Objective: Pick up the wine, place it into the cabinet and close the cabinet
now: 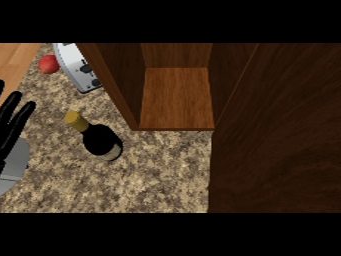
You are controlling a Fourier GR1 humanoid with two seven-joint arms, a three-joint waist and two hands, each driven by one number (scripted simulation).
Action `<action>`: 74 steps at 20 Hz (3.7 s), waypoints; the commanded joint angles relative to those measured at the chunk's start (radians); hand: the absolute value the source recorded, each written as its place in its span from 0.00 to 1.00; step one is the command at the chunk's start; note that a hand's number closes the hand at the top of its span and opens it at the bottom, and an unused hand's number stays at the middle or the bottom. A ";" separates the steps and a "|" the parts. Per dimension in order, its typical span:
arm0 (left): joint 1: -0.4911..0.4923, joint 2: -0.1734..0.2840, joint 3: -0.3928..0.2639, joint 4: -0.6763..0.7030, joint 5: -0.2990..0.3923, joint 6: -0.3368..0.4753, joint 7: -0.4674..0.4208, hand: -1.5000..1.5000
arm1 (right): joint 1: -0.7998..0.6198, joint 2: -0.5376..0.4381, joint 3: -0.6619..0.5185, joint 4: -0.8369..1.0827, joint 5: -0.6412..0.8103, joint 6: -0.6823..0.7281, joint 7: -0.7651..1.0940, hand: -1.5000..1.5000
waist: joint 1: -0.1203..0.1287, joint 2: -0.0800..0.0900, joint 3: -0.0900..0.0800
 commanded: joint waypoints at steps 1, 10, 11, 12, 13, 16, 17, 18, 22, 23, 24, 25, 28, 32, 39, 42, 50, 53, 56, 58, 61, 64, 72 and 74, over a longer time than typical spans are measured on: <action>0.041 0.018 0.059 0.067 0.065 -0.056 -0.017 0.00 | 0.055 0.013 0.020 -0.166 -0.019 -0.018 0.058 0.00 | -0.001 0.000 0.000; 0.011 0.017 0.049 0.334 0.027 -0.173 -0.130 0.00 | 0.028 -0.005 -0.020 -0.165 -0.046 -0.014 0.089 0.00 | -0.009 0.001 0.000; 0.027 0.051 0.107 0.307 0.090 -0.184 -0.098 0.00 | 0.056 -0.022 -0.074 -0.129 -0.115 0.035 0.055 0.00 | -0.003 0.001 0.000; 0.008 0.035 0.083 0.347 0.068 -0.203 -0.139 0.00 | 0.022 0.020 0.000 -0.171 -0.044 -0.033 0.101 0.00 | -0.005 0.000 0.000; 0.005 0.004 0.035 0.323 0.017 -0.153 -0.117 0.00 | 0.081 -0.017 -0.066 -0.154 -0.102 0.045 0.046 0.00 | -0.006 0.000 0.001; 0.003 0.045 0.091 0.423 0.041 -0.237 -0.181 0.00 | 0.034 0.002 -0.038 -0.175 -0.076 0.000 0.103 0.00 | -0.006 0.000 0.000; 0.044 -0.009 0.038 0.465 -0.011 -0.265 -0.251 0.00 | 0.029 -0.037 -0.103 -0.132 -0.152 0.051 0.084 0.00 | -0.009 0.001 0.000; -0.002 0.013 0.057 0.472 -0.022 -0.237 -0.233 0.00 | -0.043 -0.009 -0.035 -0.176 -0.068 -0.034 0.171 0.00 | -0.005 0.000 -0.001; -0.014 -0.007 0.064 0.561 -0.081 -0.229 -0.310 0.00 | 0.005 -0.016 -0.059 -0.187 -0.102 0.008 0.121 0.00 | -0.012 0.001 0.000; -0.049 0.004 0.094 0.578 -0.082 -0.220 -0.340 0.00 | 0.013 0.017 -0.005 -0.141 -0.023 -0.005 0.098 0.00 | -0.006 0.001 0.000; -0.009 0.004 0.087 0.581 -0.096 -0.243 -0.363 0.00 | -0.031 0.011 -0.031 -0.115 -0.052 -0.008 0.098 0.00 | -0.002 0.001 0.000; 0.012 0.014 0.112 0.609 -0.069 -0.277 -0.393 0.00 | 0.017 0.021 -0.004 -0.158 -0.038 0.005 0.081 0.00 | -0.004 0.000 0.000; -0.047 0.007 0.102 0.700 -0.121 -0.257 -0.442 0.00 | -0.016 0.013 -0.018 -0.157 -0.030 -0.013 0.109 0.00 | -0.004 0.001 0.000; -0.060 -0.020 0.070 0.778 -0.165 -0.264 -0.500 0.00 | 0.046 0.001 -0.039 -0.194 -0.072 0.021 0.111 0.00 | -0.009 0.000 0.000; -0.105 -0.017 0.061 0.908 -0.203 -0.279 -0.557 0.00 | -0.009 0.028 0.001 -0.200 -0.019 -0.026 0.148 0.00 | -0.010 0.000 0.000; -0.070 0.012 0.069 0.920 -0.180 -0.359 -0.606 0.00 | -0.006 -0.013 -0.116 -0.172 -0.135 0.009 0.135 0.00 | -0.007 0.000 0.000; -0.160 0.031 0.099 1.128 -0.215 -0.370 -0.721 0.00 | -0.058 -0.018 -0.087 -0.152 -0.114 0.017 0.176 0.00 | -0.007 0.002 0.000; -0.131 0.014 0.078 1.122 -0.242 -0.364 -0.762 0.00 | -0.065 0.025 -0.022 -0.150 -0.047 -0.006 0.178 0.00 | -0.003 0.001 0.000; -0.199 0.048 0.096 1.218 -0.242 -0.376 -0.754 0.00 | 0.064 0.050 0.020 -0.224 -0.013 0.020 0.127 0.00 | -0.014 0.000 0.000; -0.209 -0.001 0.071 1.232 -0.269 -0.343 -0.800 0.00 | 0.017 -0.005 -0.132 -0.172 -0.164 0.049 0.124 0.00 | -0.013 0.001 0.001; -0.225 0.025 0.084 1.373 -0.307 -0.373 -0.916 0.00 | -0.105 0.046 0.014 -0.141 0.005 -0.035 0.181 0.00 | -0.008 0.003 -0.001; -0.245 0.021 0.087 1.339 -0.273 -0.361 -0.847 0.00 | -0.016 0.020 -0.063 -0.175 -0.089 0.019 0.156 0.00 | -0.008 0.001 0.000; -0.228 0.025 0.068 1.416 -0.310 -0.385 -0.928 0.00 | 0.027 0.019 -0.046 -0.239 -0.085 0.025 0.168 0.00 | -0.013 -0.001 0.000; -0.292 0.063 0.098 1.490 -0.284 -0.430 -0.932 0.00 | -0.037 0.037 0.003 -0.191 -0.008 -0.009 0.173 0.00 | -0.008 0.001 0.000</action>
